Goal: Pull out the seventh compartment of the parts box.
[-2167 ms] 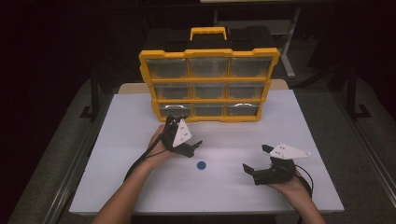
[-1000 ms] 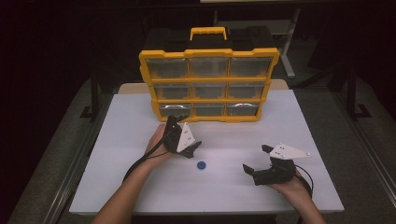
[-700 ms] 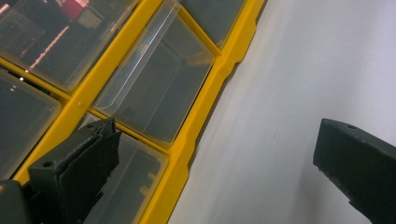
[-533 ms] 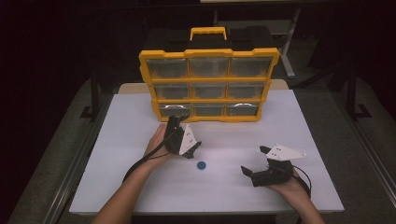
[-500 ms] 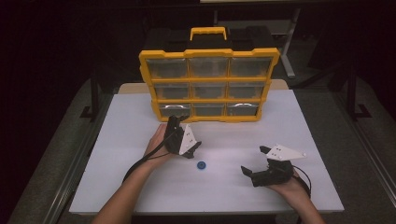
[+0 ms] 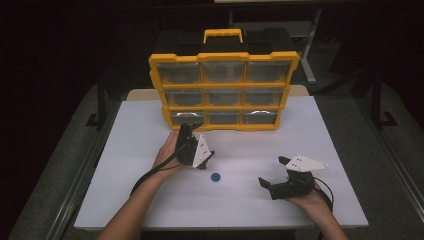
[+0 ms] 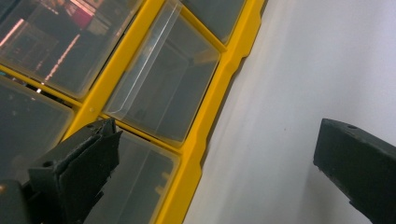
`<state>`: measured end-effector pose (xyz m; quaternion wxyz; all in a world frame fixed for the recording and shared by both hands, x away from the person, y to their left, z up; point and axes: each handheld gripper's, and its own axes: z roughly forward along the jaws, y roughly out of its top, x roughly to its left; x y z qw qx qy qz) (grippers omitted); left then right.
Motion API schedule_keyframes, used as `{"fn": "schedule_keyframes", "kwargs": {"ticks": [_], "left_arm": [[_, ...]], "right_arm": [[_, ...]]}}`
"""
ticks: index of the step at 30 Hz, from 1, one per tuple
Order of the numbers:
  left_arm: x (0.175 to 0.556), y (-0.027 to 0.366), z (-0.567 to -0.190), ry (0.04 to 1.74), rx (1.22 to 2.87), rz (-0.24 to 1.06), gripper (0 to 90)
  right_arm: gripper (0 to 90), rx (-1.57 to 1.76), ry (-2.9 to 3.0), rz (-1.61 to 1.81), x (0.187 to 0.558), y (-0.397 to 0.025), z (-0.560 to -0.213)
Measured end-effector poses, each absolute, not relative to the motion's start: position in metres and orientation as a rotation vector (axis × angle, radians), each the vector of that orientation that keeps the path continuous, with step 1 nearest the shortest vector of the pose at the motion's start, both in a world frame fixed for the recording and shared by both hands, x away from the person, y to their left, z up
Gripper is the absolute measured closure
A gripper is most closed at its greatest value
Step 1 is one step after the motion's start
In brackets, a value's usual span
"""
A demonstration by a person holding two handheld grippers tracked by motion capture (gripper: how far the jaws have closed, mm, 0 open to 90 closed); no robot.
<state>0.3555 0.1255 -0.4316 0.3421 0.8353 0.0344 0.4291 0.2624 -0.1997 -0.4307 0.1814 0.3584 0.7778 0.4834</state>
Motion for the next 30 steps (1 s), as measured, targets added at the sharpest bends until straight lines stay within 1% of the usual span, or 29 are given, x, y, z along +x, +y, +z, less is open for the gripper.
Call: {"fn": "schedule_keyframes", "kwargs": {"ticks": [18,30], "left_arm": [[0.3534,0.1251,-0.4335,0.002,2.194,1.235,0.0],[0.3526,0.1248,-0.4335,-0.035,2.193,1.285,0.0]], "right_arm": [[0.0,1.012,2.192,1.354,0.2619,-0.2012,-0.4300],[0.0,1.012,2.186,1.354,0.2616,-0.2011,-0.4298]]}}
